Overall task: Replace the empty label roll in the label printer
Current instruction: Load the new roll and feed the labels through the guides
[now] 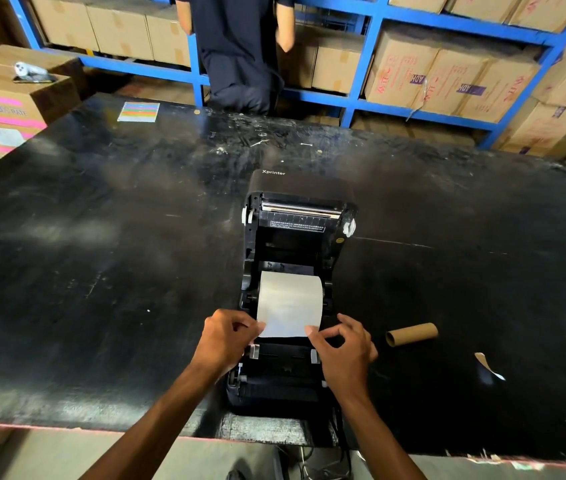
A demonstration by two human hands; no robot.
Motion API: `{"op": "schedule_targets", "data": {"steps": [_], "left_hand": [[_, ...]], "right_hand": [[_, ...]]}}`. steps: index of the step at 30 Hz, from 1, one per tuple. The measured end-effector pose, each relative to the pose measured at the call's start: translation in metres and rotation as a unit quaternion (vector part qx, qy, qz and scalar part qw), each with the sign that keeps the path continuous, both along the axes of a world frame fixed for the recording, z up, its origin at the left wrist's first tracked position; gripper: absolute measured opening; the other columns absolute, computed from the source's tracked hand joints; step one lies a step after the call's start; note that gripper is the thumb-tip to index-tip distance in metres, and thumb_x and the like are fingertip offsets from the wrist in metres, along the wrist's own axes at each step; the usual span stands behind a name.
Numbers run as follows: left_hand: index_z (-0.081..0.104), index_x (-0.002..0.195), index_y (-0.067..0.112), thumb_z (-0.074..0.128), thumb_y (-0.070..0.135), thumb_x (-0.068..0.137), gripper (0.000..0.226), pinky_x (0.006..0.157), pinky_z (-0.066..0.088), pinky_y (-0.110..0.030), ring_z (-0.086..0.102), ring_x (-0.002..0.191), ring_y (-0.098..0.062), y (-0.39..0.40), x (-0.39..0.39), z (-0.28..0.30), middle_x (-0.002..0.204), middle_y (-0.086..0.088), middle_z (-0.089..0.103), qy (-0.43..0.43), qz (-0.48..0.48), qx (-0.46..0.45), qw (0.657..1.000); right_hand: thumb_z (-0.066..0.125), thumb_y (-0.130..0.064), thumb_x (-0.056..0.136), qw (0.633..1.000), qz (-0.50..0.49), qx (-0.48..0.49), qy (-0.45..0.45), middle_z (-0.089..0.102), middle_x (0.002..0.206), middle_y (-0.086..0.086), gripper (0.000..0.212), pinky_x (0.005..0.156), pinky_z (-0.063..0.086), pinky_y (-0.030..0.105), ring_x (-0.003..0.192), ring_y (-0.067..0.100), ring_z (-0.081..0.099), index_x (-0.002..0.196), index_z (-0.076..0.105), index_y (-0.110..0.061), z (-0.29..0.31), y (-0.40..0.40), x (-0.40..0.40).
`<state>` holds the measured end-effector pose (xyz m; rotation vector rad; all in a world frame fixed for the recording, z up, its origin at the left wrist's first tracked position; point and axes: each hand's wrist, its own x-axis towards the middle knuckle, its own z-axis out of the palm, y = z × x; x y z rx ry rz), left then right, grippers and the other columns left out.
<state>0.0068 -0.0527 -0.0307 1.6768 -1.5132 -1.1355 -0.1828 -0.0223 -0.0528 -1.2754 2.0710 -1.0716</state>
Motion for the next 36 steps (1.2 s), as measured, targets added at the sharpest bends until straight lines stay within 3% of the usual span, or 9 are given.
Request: {"op": "schedule_targets", "data": {"steps": [3,7,18,22,27,30,33,36], "left_hand": [[0.071,0.067,0.005,0.069,0.024,0.086,0.028,0.049,0.042,-0.016,0.053,0.052,-0.009,0.0,0.0,-0.003,0.065,-0.009,0.07,-0.022,-0.019,-0.027,0.999],[0.064,0.066,0.001,0.064,0.02,0.09,0.03,0.047,0.035,-0.014,0.038,0.049,-0.005,0.001,0.006,-0.008,0.057,-0.001,0.051,-0.022,-0.061,-0.035,0.997],[0.062,0.069,0.011,0.06,0.017,0.092,0.024,0.049,0.034,-0.017,0.042,0.048,-0.004,0.003,0.015,-0.018,0.052,0.009,0.049,-0.039,-0.119,-0.081,0.989],[0.059,0.067,0.015,0.059,0.019,0.093,0.026,0.05,0.034,-0.016,0.044,0.05,-0.004,0.005,0.019,-0.02,0.051,0.011,0.049,-0.042,-0.148,-0.082,0.985],[0.063,0.069,0.015,0.061,0.018,0.092,0.024,0.049,0.036,-0.015,0.046,0.049,-0.003,0.005,0.016,-0.018,0.052,0.009,0.051,-0.049,-0.122,-0.094,0.987],[0.067,0.069,0.014,0.063,0.019,0.09,0.022,0.048,0.036,-0.015,0.047,0.047,-0.006,0.004,0.01,-0.016,0.053,0.008,0.056,-0.086,-0.101,-0.1,0.986],[0.065,0.067,0.019,0.061,0.025,0.091,0.025,0.052,0.042,-0.026,0.053,0.051,-0.01,0.003,0.009,-0.012,0.057,0.005,0.062,-0.143,-0.106,-0.095,0.979],[0.059,0.063,0.023,0.06,0.025,0.091,0.029,0.05,0.036,-0.023,0.049,0.048,-0.007,0.004,0.012,-0.008,0.053,0.007,0.056,-0.158,-0.126,-0.079,0.976]], "right_hand": [[0.077,-0.04,0.071,1.0,0.005,0.016,0.004,0.056,0.126,-0.003,0.025,0.108,0.015,0.04,0.126,0.015,0.038,0.058,0.062,-0.024,-0.001,0.001,-0.002],[0.076,-0.04,0.072,0.999,0.019,0.033,0.0,0.056,0.128,-0.002,0.024,0.108,0.017,0.04,0.127,0.016,0.037,0.056,0.062,-0.03,0.0,0.005,-0.006],[0.074,-0.043,0.073,0.998,0.052,0.043,-0.018,0.052,0.133,-0.004,0.018,0.111,0.021,0.045,0.129,0.015,0.033,0.06,0.064,-0.036,0.006,0.008,-0.006],[0.074,-0.041,0.074,0.998,0.052,0.043,-0.019,0.051,0.135,-0.004,0.014,0.111,0.021,0.045,0.131,0.015,0.03,0.068,0.069,-0.03,0.006,0.007,-0.006],[0.075,-0.034,0.075,0.996,0.079,0.032,-0.033,0.044,0.142,-0.005,0.009,0.112,0.019,0.045,0.135,0.017,0.026,0.07,0.067,-0.032,0.009,0.007,-0.007],[0.075,-0.028,0.076,0.997,0.07,0.027,-0.019,0.044,0.143,-0.001,0.007,0.112,0.016,0.043,0.136,0.017,0.028,0.071,0.07,-0.024,0.009,0.005,-0.006],[0.073,-0.027,0.078,0.997,0.065,0.036,-0.021,0.043,0.145,0.001,0.007,0.113,0.015,0.044,0.136,0.018,0.027,0.072,0.071,-0.022,0.009,0.005,-0.004],[0.07,-0.028,0.081,0.995,0.078,0.052,-0.032,0.039,0.148,0.001,0.009,0.115,0.015,0.045,0.139,0.019,0.023,0.073,0.07,-0.024,0.008,0.006,-0.005]]}}
